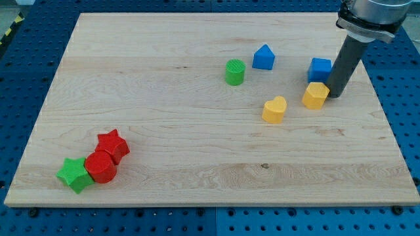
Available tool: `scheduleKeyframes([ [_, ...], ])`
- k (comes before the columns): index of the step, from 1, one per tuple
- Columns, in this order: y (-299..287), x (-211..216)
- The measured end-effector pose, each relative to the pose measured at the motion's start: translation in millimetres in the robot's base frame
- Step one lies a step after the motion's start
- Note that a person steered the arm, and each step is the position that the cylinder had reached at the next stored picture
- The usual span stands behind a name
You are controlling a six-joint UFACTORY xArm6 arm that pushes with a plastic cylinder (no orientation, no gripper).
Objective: Arrange the hexagon slightly to the left
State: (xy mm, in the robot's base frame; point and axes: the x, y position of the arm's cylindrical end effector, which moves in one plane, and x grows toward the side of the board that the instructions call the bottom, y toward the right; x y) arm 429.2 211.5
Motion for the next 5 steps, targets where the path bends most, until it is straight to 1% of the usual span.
scheduleKeyframes([
  [1, 11.1, 0.0],
  [2, 62.7, 14.6],
  [3, 69.7, 82.1],
  [4, 52.3, 149.8],
  [5, 16.4, 188.2],
])
